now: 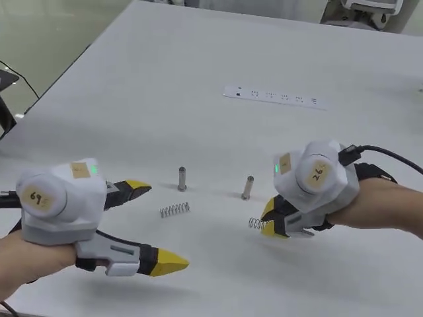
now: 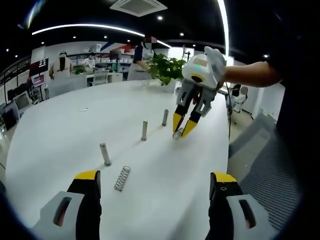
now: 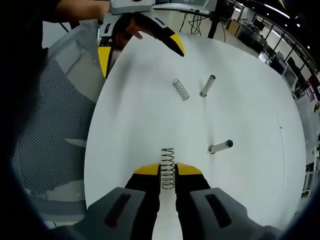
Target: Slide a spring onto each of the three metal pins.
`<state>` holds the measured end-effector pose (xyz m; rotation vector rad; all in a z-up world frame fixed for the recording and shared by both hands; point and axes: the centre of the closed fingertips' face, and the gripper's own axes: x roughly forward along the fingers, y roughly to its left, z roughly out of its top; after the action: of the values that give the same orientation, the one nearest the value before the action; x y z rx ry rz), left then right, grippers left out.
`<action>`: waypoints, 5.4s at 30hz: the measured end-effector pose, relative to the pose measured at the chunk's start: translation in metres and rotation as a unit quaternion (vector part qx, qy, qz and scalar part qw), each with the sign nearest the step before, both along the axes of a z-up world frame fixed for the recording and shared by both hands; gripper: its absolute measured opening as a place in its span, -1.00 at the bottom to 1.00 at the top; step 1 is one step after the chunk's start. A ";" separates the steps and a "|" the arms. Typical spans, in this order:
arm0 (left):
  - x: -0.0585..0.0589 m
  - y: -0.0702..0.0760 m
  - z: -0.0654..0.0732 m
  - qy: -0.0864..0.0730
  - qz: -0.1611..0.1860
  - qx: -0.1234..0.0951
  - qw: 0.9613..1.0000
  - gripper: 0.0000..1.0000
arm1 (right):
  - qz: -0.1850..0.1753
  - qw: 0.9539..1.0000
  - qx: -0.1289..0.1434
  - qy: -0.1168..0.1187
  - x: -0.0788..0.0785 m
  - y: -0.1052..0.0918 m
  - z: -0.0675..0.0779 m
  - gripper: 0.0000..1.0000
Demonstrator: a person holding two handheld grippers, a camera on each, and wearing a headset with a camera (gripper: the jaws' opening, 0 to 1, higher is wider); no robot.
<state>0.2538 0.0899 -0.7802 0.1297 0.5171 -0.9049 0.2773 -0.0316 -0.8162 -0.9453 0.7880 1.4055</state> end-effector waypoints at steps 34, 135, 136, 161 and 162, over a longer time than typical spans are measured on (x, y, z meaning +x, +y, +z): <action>0.015 -0.086 0.004 -0.026 -0.118 0.001 0.993 -0.16 | 0.013 1.000 0.007 0.013 -0.016 0.020 0.015 -0.84; -0.007 -0.099 0.009 -0.021 -0.158 -0.022 0.987 -0.97 | 0.061 0.989 0.124 -0.043 -0.036 0.013 0.055 -0.86; -0.008 -0.099 0.009 -0.022 -0.158 -0.022 0.987 -0.97 | 0.064 0.989 0.126 -0.044 -0.036 0.014 0.057 -0.86; -0.012 -0.099 0.008 -0.024 -0.164 -0.020 0.986 -0.96 | 0.064 0.975 0.212 -0.020 -0.048 0.040 0.079 -0.86; -0.014 -0.100 0.009 -0.026 -0.167 -0.023 0.985 -0.96 | 0.058 0.973 0.223 -0.014 -0.049 0.044 0.082 -0.86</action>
<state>0.2402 -0.0103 -0.7712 0.2014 0.4315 -1.2369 0.2283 0.0122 -0.7342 -0.6648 0.3725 1.5817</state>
